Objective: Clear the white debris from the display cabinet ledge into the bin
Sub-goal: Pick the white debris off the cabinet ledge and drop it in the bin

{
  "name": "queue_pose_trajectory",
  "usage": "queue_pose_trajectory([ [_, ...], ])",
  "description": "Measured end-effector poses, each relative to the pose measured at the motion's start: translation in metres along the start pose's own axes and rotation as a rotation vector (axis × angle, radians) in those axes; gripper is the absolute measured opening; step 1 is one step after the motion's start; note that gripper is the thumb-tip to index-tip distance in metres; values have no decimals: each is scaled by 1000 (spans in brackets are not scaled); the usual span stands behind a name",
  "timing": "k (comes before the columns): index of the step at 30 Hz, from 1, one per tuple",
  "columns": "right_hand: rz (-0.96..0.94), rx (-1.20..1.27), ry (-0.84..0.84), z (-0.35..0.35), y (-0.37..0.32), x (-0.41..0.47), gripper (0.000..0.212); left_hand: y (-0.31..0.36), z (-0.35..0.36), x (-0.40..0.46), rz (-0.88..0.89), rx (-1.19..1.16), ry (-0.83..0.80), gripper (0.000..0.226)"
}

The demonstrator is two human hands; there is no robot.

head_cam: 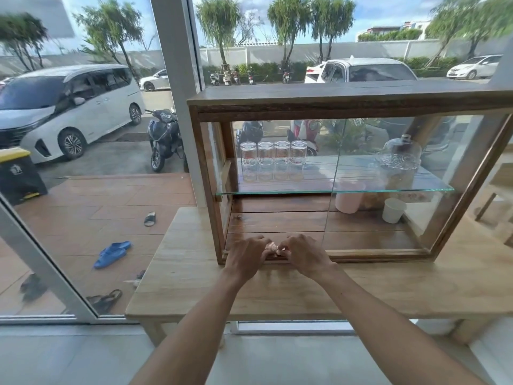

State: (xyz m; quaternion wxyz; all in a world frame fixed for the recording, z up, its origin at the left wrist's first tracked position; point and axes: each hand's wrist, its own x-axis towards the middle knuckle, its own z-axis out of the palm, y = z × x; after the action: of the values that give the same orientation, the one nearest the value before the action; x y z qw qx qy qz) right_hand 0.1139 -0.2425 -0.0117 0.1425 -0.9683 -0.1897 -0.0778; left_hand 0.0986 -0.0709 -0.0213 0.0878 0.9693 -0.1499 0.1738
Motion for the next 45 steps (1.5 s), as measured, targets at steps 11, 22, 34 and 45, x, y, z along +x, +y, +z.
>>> queue_pose_trajectory([
  [11,-58,32,-15,-3,3,-1,19,3,1,6,110,34,-55,21],
  [22,-124,43,-7,-1,7,-4,21,0,0,11,-43,-111,-26,20],
  [34,-121,59,-27,-2,1,5,18,-12,11,-7,-179,-286,133,10],
  [45,-63,211,-41,-3,-2,6,14,-21,-4,-27,-462,-556,155,10],
])
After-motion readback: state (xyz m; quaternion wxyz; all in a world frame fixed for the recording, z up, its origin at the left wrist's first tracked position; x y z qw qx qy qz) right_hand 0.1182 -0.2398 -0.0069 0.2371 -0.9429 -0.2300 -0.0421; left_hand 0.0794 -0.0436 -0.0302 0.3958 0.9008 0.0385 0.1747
